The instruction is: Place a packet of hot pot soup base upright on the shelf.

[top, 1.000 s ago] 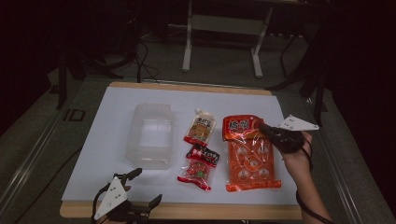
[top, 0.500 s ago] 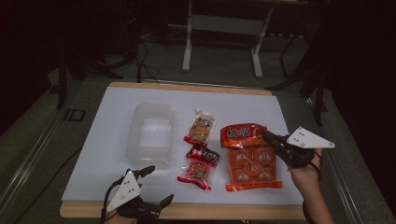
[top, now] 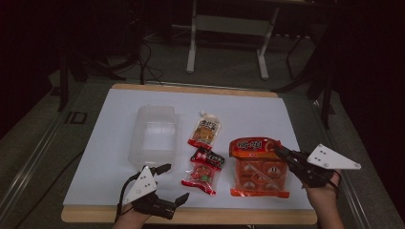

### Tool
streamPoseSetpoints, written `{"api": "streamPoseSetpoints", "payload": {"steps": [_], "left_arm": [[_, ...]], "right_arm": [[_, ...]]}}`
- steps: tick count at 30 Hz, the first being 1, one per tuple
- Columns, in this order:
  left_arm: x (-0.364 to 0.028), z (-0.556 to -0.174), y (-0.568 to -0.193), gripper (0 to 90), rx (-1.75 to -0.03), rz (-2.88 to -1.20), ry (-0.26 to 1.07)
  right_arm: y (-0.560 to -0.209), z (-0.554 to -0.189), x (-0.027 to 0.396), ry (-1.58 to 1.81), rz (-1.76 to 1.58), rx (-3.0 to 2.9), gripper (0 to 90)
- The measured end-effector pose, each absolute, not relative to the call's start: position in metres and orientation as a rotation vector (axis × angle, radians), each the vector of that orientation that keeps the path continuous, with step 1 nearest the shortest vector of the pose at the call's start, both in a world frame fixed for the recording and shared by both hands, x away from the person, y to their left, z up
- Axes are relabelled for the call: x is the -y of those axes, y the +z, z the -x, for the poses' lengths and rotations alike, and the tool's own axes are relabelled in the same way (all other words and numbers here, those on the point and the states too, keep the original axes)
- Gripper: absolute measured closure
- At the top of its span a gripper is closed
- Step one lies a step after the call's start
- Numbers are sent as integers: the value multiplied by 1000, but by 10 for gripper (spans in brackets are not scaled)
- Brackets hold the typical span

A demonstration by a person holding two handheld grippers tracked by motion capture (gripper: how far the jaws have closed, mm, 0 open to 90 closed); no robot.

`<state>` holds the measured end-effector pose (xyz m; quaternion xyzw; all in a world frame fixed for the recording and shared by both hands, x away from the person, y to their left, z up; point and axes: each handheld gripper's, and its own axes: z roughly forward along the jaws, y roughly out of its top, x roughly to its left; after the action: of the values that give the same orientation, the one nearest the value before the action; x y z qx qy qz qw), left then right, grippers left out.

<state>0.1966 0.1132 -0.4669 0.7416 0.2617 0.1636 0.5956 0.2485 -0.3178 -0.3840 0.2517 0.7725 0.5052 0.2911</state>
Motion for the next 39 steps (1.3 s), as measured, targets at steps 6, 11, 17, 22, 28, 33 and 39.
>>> {"api": "streamPoseSetpoints", "payload": {"steps": [6,11,17,22,28,33,39], "left_arm": [[-101,-201,-463,8,-574,-1725,365],[-90,-204,-456,7,-530,-1728,359],[-73,-211,-446,7,-460,-1751,342],[-60,-223,-441,7,-433,-1757,342],[-51,-238,-437,7,-433,-1736,306],[-41,-248,-441,8,-417,-1736,274],[-25,-255,-449,7,-384,-1748,261]], "right_arm": [[-384,-237,323,1357,-663,-2060,879],[-384,-232,324,1350,-662,-2059,879],[-384,-229,324,1339,-656,-2056,878],[-384,-225,324,1338,-647,-2055,878],[-385,-220,328,1350,-644,-2054,878],[-386,-217,330,1361,-649,-2055,877],[-387,-216,332,1364,-652,-2054,877]]}}
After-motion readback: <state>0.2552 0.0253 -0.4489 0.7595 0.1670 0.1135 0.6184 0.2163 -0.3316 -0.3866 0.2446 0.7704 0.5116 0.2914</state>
